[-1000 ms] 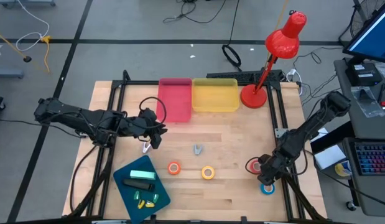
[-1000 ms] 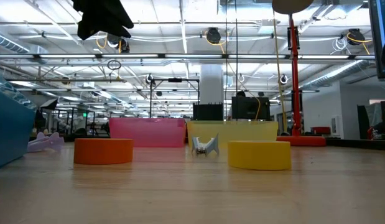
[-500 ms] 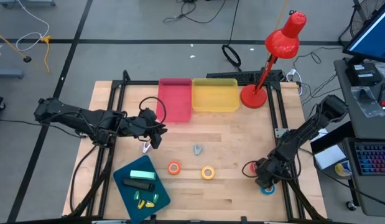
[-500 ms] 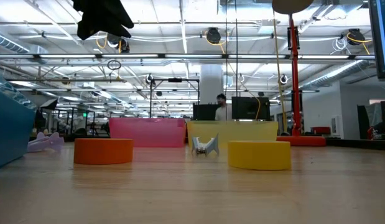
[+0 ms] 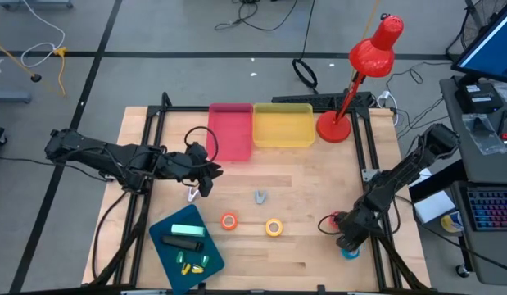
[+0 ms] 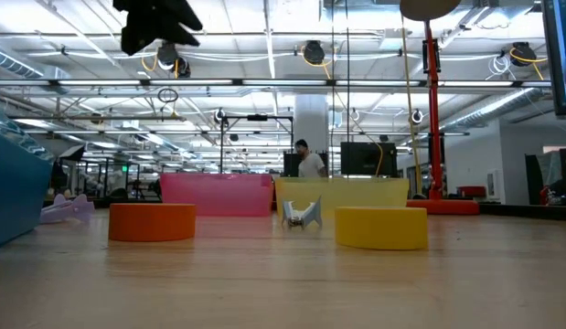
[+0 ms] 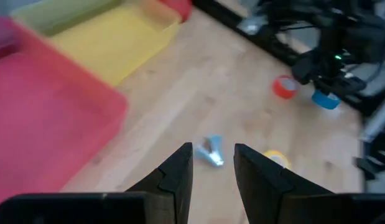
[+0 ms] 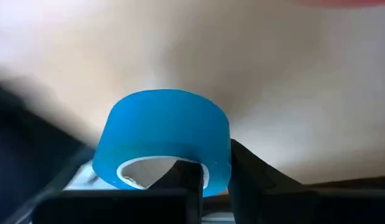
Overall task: Pick and place Stapler, Stapler remover, tape
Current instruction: Put the blue tape into the red bin
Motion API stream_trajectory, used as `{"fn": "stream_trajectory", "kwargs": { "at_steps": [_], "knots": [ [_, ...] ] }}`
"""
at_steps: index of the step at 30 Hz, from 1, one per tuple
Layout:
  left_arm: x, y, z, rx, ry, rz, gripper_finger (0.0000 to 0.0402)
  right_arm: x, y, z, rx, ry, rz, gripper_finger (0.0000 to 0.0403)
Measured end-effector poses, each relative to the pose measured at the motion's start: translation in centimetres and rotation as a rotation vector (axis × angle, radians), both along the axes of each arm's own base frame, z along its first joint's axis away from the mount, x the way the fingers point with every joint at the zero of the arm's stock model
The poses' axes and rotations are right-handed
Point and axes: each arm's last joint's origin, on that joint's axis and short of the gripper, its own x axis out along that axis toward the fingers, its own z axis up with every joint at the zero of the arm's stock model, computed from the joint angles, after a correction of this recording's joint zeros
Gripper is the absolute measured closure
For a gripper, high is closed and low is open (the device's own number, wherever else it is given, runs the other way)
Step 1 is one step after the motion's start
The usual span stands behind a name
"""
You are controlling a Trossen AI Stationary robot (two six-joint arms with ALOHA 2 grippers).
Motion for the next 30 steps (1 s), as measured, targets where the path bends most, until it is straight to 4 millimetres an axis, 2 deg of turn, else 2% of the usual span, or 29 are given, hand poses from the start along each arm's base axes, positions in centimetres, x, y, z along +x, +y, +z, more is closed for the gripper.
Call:
{"fn": "stream_trajectory", "kwargs": {
  "at_steps": [4,8,15,19,22,25,30],
  "knots": [
    [0.4,-0.3,0.6,0.0,-0.061,-0.095,0.0284,1.0,0.7,2.9,0.152,-0.206,-0.018,0.037],
    [0.8,-0.4,1.1,0.037,-0.113,-0.15,0.0284,2.1,-0.1,5.1,0.171,-0.434,-0.169,0.037],
    [1.8,-0.6,1.4,0.162,-0.166,-0.216,0.0284,4.4,-3.9,7.1,-0.022,-0.815,-0.395,0.037],
    [3.3,-1.0,1.2,0.241,-0.212,-0.25,0.0284,6.3,-6.3,8.5,-0.107,-1.045,-0.495,0.037],
    [4.7,-1.4,0.6,0.292,-0.236,-0.275,0.0284,7.8,-7.9,9.5,-0.107,-1.201,-0.565,0.037],
    [6.1,-2.0,0.0,0.379,-0.262,-0.318,0.0284,9.0,-9.0,10.1,-0.045,-1.294,-0.594,0.037],
    [8.5,-3.1,-1.1,0.553,-0.33,-0.359,0.0284,10.6,-9.9,9.5,0.092,-1.282,-0.613,0.037]
  ]
}}
